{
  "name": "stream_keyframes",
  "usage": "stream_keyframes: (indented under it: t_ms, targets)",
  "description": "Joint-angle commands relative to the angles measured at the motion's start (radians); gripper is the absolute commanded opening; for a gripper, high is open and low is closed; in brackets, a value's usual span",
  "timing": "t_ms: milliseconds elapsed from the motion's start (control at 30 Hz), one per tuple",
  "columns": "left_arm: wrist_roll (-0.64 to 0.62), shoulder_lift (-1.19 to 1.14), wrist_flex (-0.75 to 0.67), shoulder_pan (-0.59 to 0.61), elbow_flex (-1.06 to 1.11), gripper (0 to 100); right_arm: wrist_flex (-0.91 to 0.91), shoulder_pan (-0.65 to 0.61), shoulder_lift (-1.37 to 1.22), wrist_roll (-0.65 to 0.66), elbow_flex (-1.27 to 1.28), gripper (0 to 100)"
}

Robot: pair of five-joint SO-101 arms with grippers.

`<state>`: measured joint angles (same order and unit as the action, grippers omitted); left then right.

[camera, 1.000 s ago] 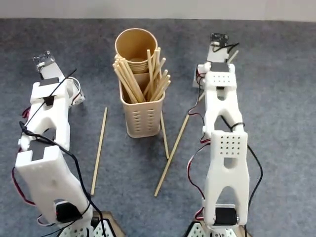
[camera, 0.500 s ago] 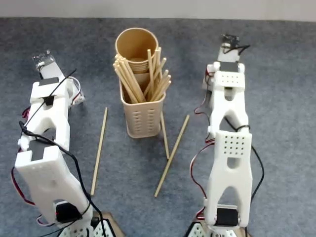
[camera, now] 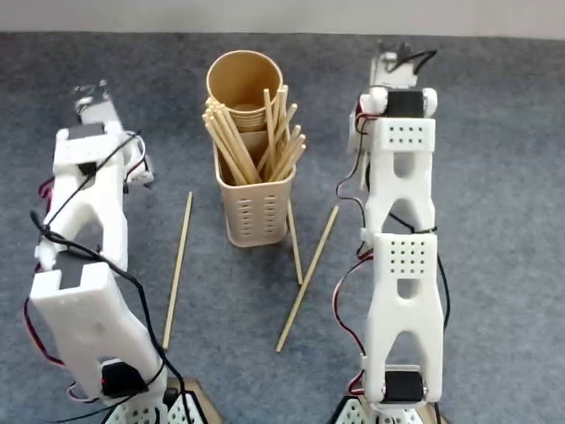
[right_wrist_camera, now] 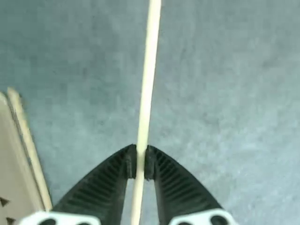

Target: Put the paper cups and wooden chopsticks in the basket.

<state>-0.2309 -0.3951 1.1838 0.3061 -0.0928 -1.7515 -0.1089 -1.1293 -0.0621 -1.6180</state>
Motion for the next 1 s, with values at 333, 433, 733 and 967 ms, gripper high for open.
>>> stream_keyframes:
  t_ms: [333, 433, 733, 967]
  targets:
    - [0.232, 0.082, 0.589, -0.097, -0.506, 16, -0.016, -0.124, 0.814, 0.138, 0.723, 0.4]
    - [0.235, 0.097, 0.591, -0.104, -0.478, 16, -0.015, -0.143, 1.109, 0.149, 0.972, 0.4]
    - [0.342, 0.243, 0.591, -0.159, -0.163, 16, 0.337, -0.119, 1.825, 0.190, 1.974, 0.5]
    - [0.387, 0.260, 0.400, -0.191, 0.159, 16, 0.911, -0.113, 2.051, 0.146, 2.779, 0.5]
